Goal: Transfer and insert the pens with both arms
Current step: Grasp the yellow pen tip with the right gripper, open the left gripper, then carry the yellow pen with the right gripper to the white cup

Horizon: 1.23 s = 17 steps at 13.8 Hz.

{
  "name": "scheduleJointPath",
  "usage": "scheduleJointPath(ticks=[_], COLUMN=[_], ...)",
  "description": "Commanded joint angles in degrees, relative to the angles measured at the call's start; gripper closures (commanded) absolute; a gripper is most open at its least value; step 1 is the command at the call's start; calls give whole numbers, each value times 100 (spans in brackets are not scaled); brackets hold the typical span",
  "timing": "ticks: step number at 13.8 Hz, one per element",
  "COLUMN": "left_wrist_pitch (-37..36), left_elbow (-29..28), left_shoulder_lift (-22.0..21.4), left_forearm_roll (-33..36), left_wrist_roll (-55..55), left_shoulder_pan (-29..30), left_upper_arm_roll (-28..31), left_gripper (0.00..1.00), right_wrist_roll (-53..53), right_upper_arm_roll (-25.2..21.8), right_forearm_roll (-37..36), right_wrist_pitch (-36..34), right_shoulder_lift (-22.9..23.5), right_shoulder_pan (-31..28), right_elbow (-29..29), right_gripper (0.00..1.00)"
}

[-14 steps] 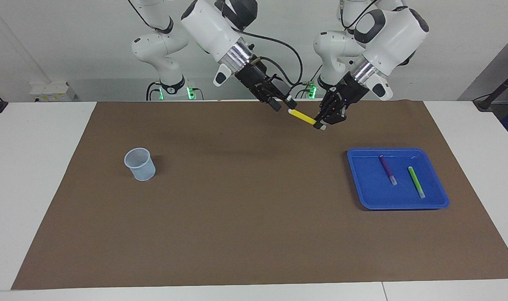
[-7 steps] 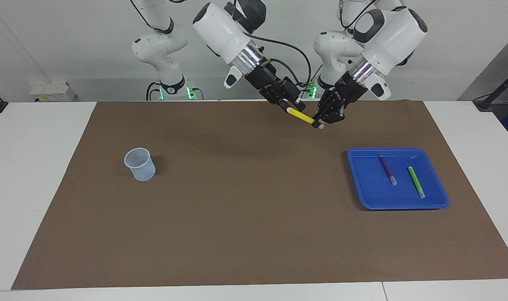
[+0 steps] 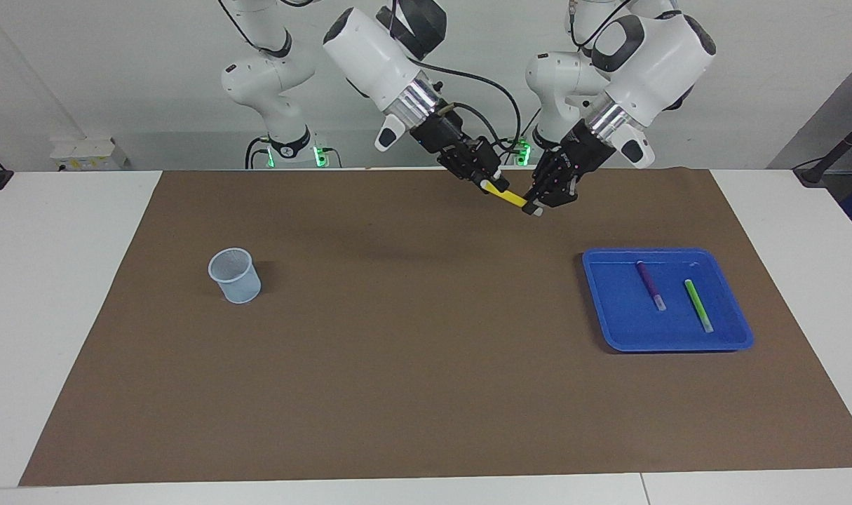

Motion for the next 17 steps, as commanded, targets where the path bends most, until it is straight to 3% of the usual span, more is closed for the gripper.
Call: scheduleJointPath(ticks=[1, 3, 10, 12, 15, 17], left_wrist_pitch=[-15, -7, -33, -16, -15, -24], left_elbow=[-236, -236, -236, -236, -236, -236], left_shoulder_lift=[-214, -223, -240, -240, -258, -302], left_forearm_roll=[-100, -100, -91, -91, -91, -91], left_wrist_roll=[-32, -41, -6, 56, 65, 65], left_shoulder_pan=[-120, -128, -128, -128, -128, -120], left_upper_arm_roll=[65, 65, 65, 65, 74, 74], left_gripper=[100, 100, 100, 53, 36, 34], right_wrist_roll=[-108, -108, -91, -99, -422, -1299], right_upper_arm_roll=[14, 14, 14, 14, 5, -13], right_forearm_roll=[159, 159, 168, 168, 133, 115], right_wrist_pitch=[77, 77, 68, 68, -124, -903], right_shoulder_lift=[81, 81, 81, 81, 55, 2], right_shoulder_pan=[-27, -36, -53, -53, -88, -359], right_elbow=[113, 113, 113, 113, 87, 87], right_gripper=[72, 98, 100, 100, 100, 100])
